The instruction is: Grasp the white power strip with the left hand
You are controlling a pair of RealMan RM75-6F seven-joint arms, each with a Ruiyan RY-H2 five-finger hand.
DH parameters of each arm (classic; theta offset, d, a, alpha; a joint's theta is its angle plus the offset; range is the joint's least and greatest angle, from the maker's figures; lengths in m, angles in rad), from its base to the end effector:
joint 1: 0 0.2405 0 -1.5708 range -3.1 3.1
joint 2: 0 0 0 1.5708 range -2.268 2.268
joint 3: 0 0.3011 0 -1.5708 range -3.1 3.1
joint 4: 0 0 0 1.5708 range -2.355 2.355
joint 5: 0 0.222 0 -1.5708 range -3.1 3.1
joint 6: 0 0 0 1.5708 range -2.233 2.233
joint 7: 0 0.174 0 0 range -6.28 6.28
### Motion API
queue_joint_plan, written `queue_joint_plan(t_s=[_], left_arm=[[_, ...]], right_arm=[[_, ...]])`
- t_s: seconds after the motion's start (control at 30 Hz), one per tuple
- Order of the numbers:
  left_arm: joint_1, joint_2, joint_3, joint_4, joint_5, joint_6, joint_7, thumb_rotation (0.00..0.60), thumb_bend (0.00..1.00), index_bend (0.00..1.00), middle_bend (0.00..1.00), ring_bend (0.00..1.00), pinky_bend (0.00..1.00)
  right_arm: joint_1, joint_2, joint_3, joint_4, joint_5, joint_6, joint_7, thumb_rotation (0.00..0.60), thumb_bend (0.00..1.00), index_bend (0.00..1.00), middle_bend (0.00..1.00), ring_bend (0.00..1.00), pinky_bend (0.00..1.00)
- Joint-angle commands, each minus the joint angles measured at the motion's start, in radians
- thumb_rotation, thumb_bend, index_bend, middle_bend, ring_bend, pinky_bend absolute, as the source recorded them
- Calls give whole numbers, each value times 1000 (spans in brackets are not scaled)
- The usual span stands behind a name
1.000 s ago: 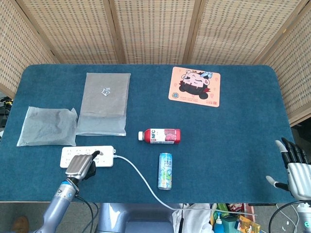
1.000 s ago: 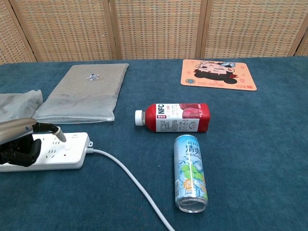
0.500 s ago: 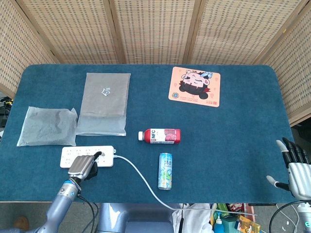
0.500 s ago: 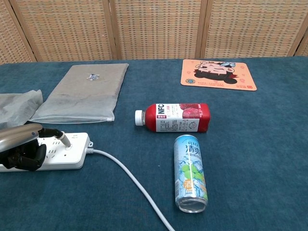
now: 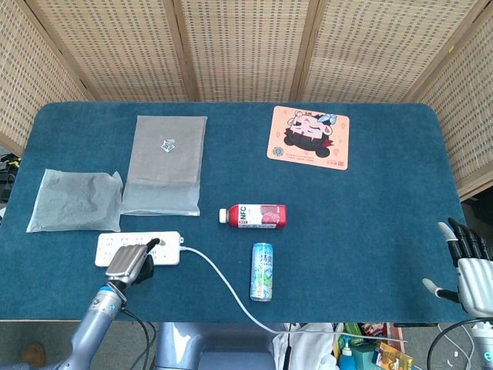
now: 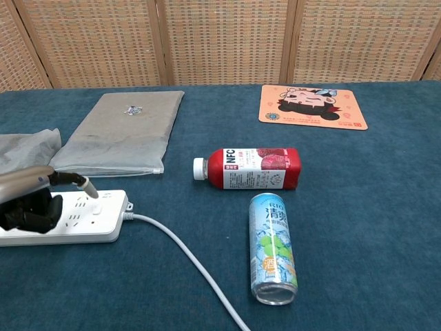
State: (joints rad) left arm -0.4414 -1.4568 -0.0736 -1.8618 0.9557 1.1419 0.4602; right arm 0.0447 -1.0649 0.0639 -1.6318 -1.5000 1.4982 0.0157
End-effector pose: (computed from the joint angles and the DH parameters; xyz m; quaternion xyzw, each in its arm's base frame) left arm -0.2391 0.2806 -0.0208 -0.6537 -0.5438 -0.3080 0.4267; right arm -0.3611 -0.2041 0.1900 0.5841 -0.3854 0.3817 0.6038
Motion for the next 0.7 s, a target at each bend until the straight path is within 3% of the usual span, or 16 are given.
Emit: queue_joint_plan(t_s=[0.03, 0.1, 0.13, 0.2, 0.23, 0.27, 0.3, 0.33, 0.37, 0.5, 0.7], left_arm=[[58, 67, -19, -56, 161, 107, -130, 600, 997, 246, 1000, 1000, 897], [91, 112, -21, -75, 255, 170, -202, 600, 951, 232, 1000, 974, 850], [102, 124, -25, -75, 287, 196, -227, 600, 866, 217, 993, 927, 800], [135, 152, -25, -49, 388, 273, -299, 600, 487, 146, 860, 707, 592], [145, 158, -23, -35, 417, 295, -320, 600, 237, 83, 614, 460, 370], [162, 170, -19, -10, 454, 330, -349, 600, 55, 28, 331, 219, 169], [176, 189, -3, 14, 478, 342, -363, 600, 4, 5, 170, 96, 69], [182, 210, 15, 25, 485, 333, -362, 600, 0, 0, 18, 4, 1], [188, 248, 38, 29, 485, 312, -352, 591, 0, 0, 0, 0, 0], [223, 306, 57, 54, 512, 347, -377, 533, 0, 0, 0, 0, 0], [292, 292, 64, 131, 530, 444, -401, 539, 0, 0, 0, 0, 0]], right_arm=[[0, 0, -1, -2, -2, 0, -1, 600, 0, 0, 0, 0, 0], [0, 0, -2, -3, -5, 2, -2, 600, 0, 0, 0, 0, 0], [-1, 0, -2, -4, -5, 3, -2, 600, 0, 0, 0, 0, 0], [-2, 0, -2, -5, -7, 5, -2, 600, 0, 0, 0, 0, 0], [-2, 1, -3, -5, -8, 6, -2, 600, 0, 0, 0, 0, 0], [-3, 1, -3, -7, -9, 8, -2, 600, 0, 0, 0, 0, 0], [-3, 1, -4, -7, -10, 9, -1, 600, 0, 0, 0, 0, 0], [-3, 1, -4, -8, -12, 9, -1, 600, 0, 0, 0, 0, 0], [-4, 1, -5, -9, -13, 10, -1, 600, 0, 0, 0, 0, 0], [-4, -1, -9, -12, -22, 12, -2, 600, 0, 0, 0, 0, 0], [-4, -7, -11, -11, -26, 14, -19, 600, 0, 0, 0, 0, 0]])
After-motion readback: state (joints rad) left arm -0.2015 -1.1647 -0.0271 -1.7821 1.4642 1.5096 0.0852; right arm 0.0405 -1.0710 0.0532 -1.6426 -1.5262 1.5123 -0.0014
